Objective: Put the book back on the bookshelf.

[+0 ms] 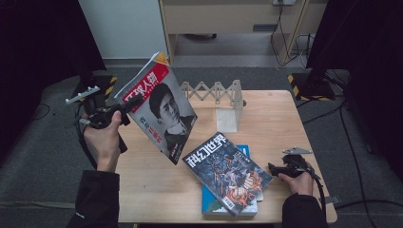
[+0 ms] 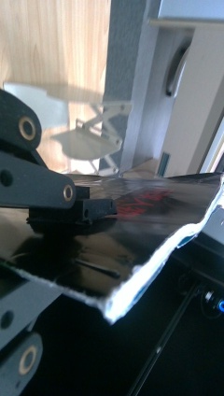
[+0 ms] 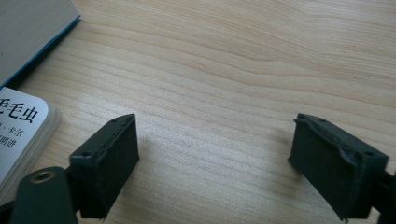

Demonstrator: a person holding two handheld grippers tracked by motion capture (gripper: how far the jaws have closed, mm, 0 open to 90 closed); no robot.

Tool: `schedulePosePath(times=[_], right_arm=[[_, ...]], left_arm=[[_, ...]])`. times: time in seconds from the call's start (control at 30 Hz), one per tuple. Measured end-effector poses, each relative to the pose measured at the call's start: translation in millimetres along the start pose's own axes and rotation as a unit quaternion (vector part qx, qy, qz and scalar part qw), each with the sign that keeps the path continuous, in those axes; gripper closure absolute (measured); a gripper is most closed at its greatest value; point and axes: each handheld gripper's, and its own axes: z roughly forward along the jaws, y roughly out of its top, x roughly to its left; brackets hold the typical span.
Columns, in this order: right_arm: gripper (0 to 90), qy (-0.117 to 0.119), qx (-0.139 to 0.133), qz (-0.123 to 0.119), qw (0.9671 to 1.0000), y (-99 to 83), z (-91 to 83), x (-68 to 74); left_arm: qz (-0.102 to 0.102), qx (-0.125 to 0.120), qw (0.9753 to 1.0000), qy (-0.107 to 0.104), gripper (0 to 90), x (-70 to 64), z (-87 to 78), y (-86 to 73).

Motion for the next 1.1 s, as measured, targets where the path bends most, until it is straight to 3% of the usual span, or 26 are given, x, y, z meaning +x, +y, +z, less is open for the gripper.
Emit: schedulePosePath(times=[0.37,0.7,0.97,1.1], right_arm=[[5.5,-0.003,-0.026,0.0,0.9996,-6.0,4.1,1.7],[4.2,-0.004,-0.03,0.001,0.9996,-6.9,4.8,1.4],[3.7,-0.001,-0.029,0.002,0.9996,-6.8,5.0,1.4],[3.7,-0.002,-0.029,0.001,0.9996,-6.8,5.1,1.3]], left_arm=[[0.021,-0.019,0.9982,0.053,86.0,16.4,-1.8,18.6],[0.04,-0.03,0.9951,0.085,86.0,21.8,17.9,22.7],[0.086,-0.037,0.9888,0.116,86.0,14.4,38.5,23.0],[0.095,-0.042,0.9867,0.125,86.0,14.7,49.9,22.2]])
